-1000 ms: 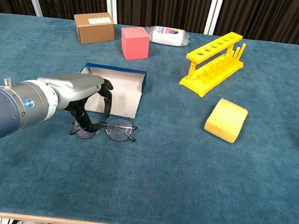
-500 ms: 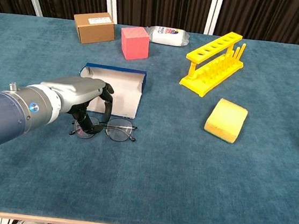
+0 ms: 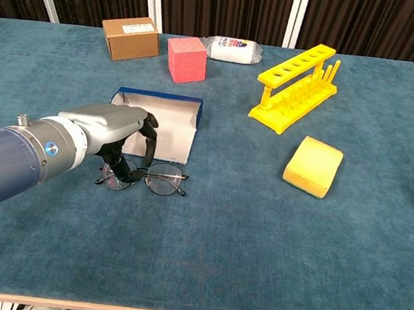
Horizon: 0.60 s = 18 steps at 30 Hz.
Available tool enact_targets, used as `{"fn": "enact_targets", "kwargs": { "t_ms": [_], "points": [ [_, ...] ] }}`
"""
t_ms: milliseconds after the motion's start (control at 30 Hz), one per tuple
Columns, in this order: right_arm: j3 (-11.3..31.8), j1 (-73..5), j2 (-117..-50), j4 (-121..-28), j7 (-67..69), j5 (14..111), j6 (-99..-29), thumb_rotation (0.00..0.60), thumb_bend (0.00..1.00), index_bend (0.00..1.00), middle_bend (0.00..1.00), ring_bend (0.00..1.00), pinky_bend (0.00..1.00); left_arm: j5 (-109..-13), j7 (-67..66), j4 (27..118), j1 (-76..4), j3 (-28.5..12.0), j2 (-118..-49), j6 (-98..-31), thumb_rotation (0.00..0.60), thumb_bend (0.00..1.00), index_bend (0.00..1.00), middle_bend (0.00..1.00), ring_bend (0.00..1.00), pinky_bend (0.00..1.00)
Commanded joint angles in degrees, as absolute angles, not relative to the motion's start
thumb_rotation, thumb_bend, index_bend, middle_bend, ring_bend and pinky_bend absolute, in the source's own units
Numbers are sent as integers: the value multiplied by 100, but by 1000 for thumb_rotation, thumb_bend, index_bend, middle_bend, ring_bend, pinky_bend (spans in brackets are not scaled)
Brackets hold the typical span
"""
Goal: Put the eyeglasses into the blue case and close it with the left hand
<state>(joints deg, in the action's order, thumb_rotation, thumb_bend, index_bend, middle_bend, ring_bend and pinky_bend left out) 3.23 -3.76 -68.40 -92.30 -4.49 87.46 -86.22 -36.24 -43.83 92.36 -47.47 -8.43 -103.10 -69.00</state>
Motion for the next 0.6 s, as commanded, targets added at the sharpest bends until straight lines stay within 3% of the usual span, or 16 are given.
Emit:
{"fn": "enact_targets", "kwargs": {
  "t_ms": [33,600],
  "points": [
    [324,-376,-6832,-9246,-456,8727,-8608,600,155,0,0,86,187,-3633,-4388,9227,-4741,-860,-10332,-6894,600,376,521,97,0,0],
    [333,-376,-6817,-9280,-508,8673,-8579,600,156,0,0,86,187,-3700,-4400,9184,-4670,-896,-10365,-6849,600,385,536,108,0,0]
  ]
}}
